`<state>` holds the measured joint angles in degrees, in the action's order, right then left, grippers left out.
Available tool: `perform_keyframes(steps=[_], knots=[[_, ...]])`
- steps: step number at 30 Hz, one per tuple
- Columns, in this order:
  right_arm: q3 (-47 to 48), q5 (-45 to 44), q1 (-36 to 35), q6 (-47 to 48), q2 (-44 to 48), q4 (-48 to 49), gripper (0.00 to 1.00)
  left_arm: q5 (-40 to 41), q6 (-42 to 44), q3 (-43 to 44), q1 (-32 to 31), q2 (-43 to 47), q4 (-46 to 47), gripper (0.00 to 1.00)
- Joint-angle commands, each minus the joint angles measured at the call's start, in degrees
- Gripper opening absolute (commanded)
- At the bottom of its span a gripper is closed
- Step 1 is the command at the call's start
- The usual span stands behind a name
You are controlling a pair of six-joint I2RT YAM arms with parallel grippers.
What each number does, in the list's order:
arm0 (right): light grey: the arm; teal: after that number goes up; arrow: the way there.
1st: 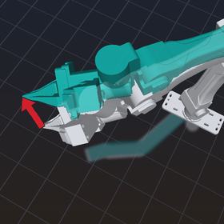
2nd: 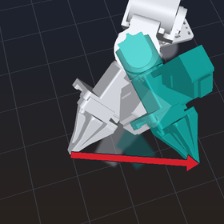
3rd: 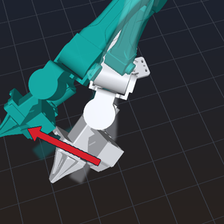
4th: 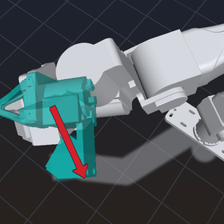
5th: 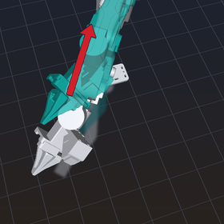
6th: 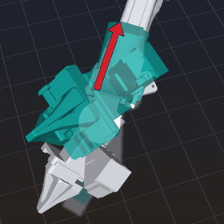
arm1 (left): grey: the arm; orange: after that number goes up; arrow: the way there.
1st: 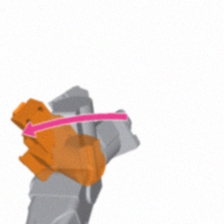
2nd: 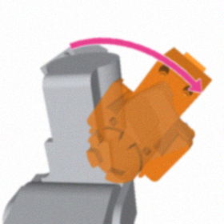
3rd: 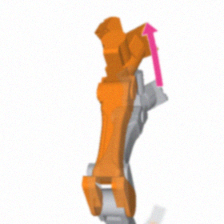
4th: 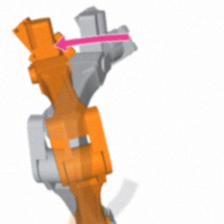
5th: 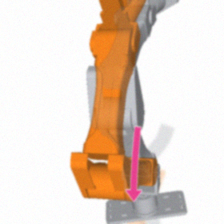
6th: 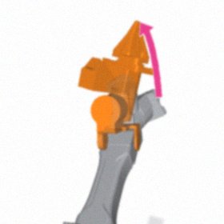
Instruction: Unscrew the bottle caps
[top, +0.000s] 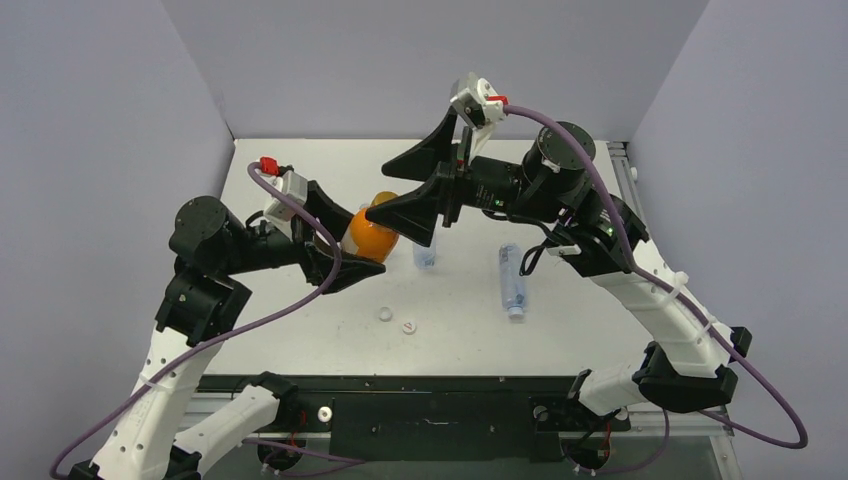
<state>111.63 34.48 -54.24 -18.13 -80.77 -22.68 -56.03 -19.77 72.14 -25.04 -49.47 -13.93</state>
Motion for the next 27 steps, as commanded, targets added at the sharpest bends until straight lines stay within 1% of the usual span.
perform_keyframes(steps=[1, 2, 3, 6, 9, 11, 12, 13, 14, 16, 21, 24, 25, 27], knots=[[2.0, -17.4, -2.0, 0.3, 1.6, -0.8, 0.81, 4.8, 7.4, 1.6, 0.1, 0.3, -2.4, 0.0], [2.1, -22.1, -2.9, -0.2, 1.7, -0.9, 0.81, 7.6, 9.3, 1.3, 0.0, 0.4, -2.6, 0.0], [2.3, -24.0, -3.3, -0.5, 1.6, -1.2, 0.81, 10.1, 10.3, 1.2, 0.1, 0.7, -2.9, 0.0], [5.7, -30.5, -4.8, -2.1, -1.1, -5.1, 0.82, 14.1, 14.8, 0.7, 0.1, 1.1, -3.7, 0.0], [7.8, -33.0, -6.1, -1.9, -3.1, -7.7, 0.83, 18.3, 16.7, 0.5, 0.1, 1.2, -4.0, 0.0], [7.9, -33.5, -6.9, -1.6, -4.0, -8.2, 0.8, 19.9, 16.9, 0.3, 0.1, 1.3, -3.8, 0.0], [8.0, -33.5, -7.1, -1.6, -4.3, -8.3, 0.74, 20.3, 17.0, 0.2, 0.1, 1.4, -3.8, 0.0], [8.3, -33.5, -7.1, -1.8, -4.5, -8.5, 0.71, 20.8, 17.1, -0.1, 0.1, 1.5, -3.7, 0.0], [8.5, -33.6, -7.2, -1.9, -4.9, -8.4, 0.65, 21.0, 17.1, -0.2, 0.1, 1.7, -3.7, 0.0], [9.0, -33.5, -7.2, -2.0, -5.4, -8.7, 0.58, 21.6, 17.1, -0.4, 0.1, 2.0, -3.8, 0.0], [11.3, -32.0, -7.1, -2.2, -7.0, -9.6, 0.44, 22.3, 17.8, -0.4, 0.1, 2.4, -4.2, 0.0], [12.3, -31.2, -6.7, -2.7, -7.4, -9.8, 0.26, 22.8, 18.0, -0.5, 0.1, 2.5, -4.3, 0.0], [12.3, -31.1, -6.6, -2.8, -7.4, -9.9, 0.21, 22.8, 18.0, -0.5, 0.1, 2.5, -4.4, 0.0], [12.2, -30.6, -6.1, -2.7, -7.1, -10.0, 0.07, 22.5, 17.6, -0.4, 0.1, 2.5, -4.5, 0.0]])
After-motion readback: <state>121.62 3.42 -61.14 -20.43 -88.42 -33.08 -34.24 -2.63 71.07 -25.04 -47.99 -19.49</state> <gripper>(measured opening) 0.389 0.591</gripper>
